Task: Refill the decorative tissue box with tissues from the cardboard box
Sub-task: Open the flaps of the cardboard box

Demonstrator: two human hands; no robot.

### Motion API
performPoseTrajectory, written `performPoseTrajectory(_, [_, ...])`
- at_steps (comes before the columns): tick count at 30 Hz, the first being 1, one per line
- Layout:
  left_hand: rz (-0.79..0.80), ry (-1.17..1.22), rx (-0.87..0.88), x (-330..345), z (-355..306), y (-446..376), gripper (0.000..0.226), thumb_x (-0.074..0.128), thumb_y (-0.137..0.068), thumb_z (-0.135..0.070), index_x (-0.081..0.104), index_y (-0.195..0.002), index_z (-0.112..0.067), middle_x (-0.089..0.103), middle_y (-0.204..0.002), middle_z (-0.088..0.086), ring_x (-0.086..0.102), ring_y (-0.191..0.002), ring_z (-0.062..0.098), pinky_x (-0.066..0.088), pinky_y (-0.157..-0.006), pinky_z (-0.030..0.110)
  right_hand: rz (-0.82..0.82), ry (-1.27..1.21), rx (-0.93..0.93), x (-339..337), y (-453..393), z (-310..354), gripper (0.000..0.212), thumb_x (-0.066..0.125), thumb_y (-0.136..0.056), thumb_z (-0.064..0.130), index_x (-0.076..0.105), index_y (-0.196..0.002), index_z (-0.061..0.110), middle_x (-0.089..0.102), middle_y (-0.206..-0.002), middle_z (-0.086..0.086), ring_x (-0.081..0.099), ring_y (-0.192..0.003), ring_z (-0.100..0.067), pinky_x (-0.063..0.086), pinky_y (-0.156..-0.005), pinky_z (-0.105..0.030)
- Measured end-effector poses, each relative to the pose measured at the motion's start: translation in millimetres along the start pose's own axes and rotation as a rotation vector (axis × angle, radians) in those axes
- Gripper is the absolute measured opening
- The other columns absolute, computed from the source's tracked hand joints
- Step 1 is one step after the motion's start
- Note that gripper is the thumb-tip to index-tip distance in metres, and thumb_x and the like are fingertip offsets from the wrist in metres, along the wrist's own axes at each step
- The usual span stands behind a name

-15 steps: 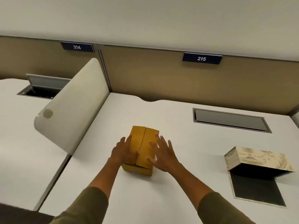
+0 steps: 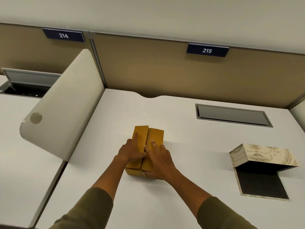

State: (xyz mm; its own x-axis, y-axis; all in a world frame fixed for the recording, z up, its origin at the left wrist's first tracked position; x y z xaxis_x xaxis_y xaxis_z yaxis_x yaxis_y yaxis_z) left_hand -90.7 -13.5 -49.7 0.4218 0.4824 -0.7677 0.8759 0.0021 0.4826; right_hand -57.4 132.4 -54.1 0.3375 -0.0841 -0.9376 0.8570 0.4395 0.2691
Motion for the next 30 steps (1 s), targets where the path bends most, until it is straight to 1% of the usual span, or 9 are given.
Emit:
performPoseTrajectory(5, [0.063, 0.19, 0.078, -13.0, -1.3, 8.4, 0.113, 0.061, -0.071, -0.06, -0.01, -0.153, -0.027, 0.037, -0.152, 0.01, 0.049, -0.129, 0.037, 0.045, -0.103, 0.049, -0.016, 0.026, -0.057, -15.7, -0.3, 0.3, 0.106, 0.065, -0.069, 0.071, 0.005, -0.151, 0.041, -0.002, -0.165, -0.008, 0.029, -0.137, -0.043, 0.035, -0.107, -0.056])
performPoseTrajectory(8, [0.072, 0.351, 0.03, -20.1, 9.7, 12.1, 0.095, 0.059, -0.086, -0.047, -0.005, -0.154, -0.029, 0.037, -0.153, 0.012, 0.045, -0.133, 0.039, 0.043, -0.103, 0.05, -0.039, 0.043, -0.114, -19.0, 1.8, 0.8, 0.103, 0.059, -0.072, 0.071, 0.001, -0.151, 0.04, -0.006, -0.165, -0.006, 0.032, -0.135, -0.042, 0.037, -0.105, -0.056])
performPoseTrajectory(12, [-0.013, 0.455, 0.021, -37.1, 32.4, 18.0, 0.076, 0.055, -0.093, -0.025, 0.01, -0.154, -0.028, 0.058, -0.125, 0.011, 0.057, -0.113, 0.031, 0.051, -0.094, 0.045, -0.187, -0.072, -0.162, -20.7, 16.7, -11.8, 0.091, 0.05, -0.074, 0.063, 0.005, -0.15, 0.041, -0.005, -0.166, -0.007, 0.05, -0.122, -0.035, 0.046, -0.095, -0.045])
performPoseTrajectory(14, [-0.078, 0.386, 0.04, -45.9, 44.0, 18.9, 0.077, 0.058, -0.091, -0.018, 0.014, -0.154, -0.026, 0.059, -0.124, 0.014, 0.058, -0.112, 0.031, 0.053, -0.094, 0.045, -0.278, -0.134, -0.142, -18.8, 28.4, -22.4, 0.088, 0.053, -0.075, 0.057, 0.012, -0.151, 0.04, -0.002, -0.166, -0.006, 0.056, -0.113, -0.028, 0.048, -0.091, -0.039])
performPoseTrajectory(17, [-0.115, 0.323, 0.048, -48.1, 54.9, 19.2, 0.084, 0.062, -0.087, -0.012, 0.012, -0.154, -0.023, 0.054, -0.132, 0.015, 0.056, -0.117, 0.035, 0.049, -0.095, 0.044, -0.359, -0.219, -0.086, -13.6, 46.3, -43.8, 0.073, 0.055, -0.079, 0.056, 0.03, -0.146, 0.038, 0.003, -0.166, -0.002, 0.045, -0.133, -0.024, 0.043, -0.104, -0.036])
performPoseTrajectory(21, [-0.253, -0.116, 0.003, -39.8, 63.6, 19.6, 0.098, 0.069, -0.084, -0.024, 0.002, -0.155, -0.022, 0.013, -0.161, 0.017, 0.018, -0.147, 0.04, 0.026, -0.115, 0.057, -0.463, -0.272, -0.013, -19.9, 63.0, -71.3, 0.049, 0.058, -0.082, 0.056, 0.054, -0.124, 0.03, 0.013, -0.165, 0.0, 0.033, -0.141, -0.018, 0.037, -0.106, -0.032])
performPoseTrajectory(25, [-0.411, -0.405, 0.157, -23.9, 38.5, 27.3, 0.074, 0.065, -0.084, 0.0, 0.035, -0.148, -0.019, 0.006, -0.162, 0.02, 0.0, -0.15, 0.041, 0.009, -0.119, 0.058, -0.426, -0.139, -0.001, -17.5, 67.1, -91.7, 0.04, 0.069, -0.081, 0.045, 0.069, -0.11, 0.018, 0.041, -0.154, -0.012, 0.046, -0.135, -0.029, 0.044, -0.104, -0.045])
performPoseTrajectory(27, [-0.399, -0.455, 0.239, -10.1, 26.5, 27.7, 0.055, 0.065, -0.087, -0.006, 0.049, -0.138, -0.021, 0.009, -0.162, 0.02, 0.0, -0.15, 0.039, 0.006, -0.12, 0.053, -0.364, -0.076, -0.023, -13.3, 64.5, -95.7, 0.036, 0.074, -0.079, 0.038, 0.073, -0.105, 0.013, 0.055, -0.141, -0.012, 0.055, -0.126, -0.034, 0.046, -0.102, -0.049])
performPoseTrajectory(30, [-0.313, -0.529, 0.243, 7.3, 18.8, 26.0, 0.043, 0.06, -0.093, -0.018, 0.051, -0.135, -0.023, 0.005, -0.163, 0.016, -0.004, -0.151, 0.035, 0.005, -0.122, 0.048, -0.237, -0.038, -0.05, -16.1, 52.1, -91.4, 0.039, 0.063, -0.086, 0.039, 0.069, -0.114, 0.012, 0.058, -0.135, -0.004, 0.054, -0.123, -0.026, 0.039, -0.107, -0.038])
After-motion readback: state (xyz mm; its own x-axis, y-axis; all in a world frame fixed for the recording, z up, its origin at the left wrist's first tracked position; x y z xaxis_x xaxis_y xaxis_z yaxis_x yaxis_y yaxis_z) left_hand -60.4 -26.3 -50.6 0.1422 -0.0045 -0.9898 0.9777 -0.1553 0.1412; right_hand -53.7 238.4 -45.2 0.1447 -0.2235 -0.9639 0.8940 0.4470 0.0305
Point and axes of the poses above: each hand's wrist, its own y-axis away from the middle knuckle, its own x-axis out of the palm, z = x × y, the point moved 6 cm from there along -y, towards the middle knuckle
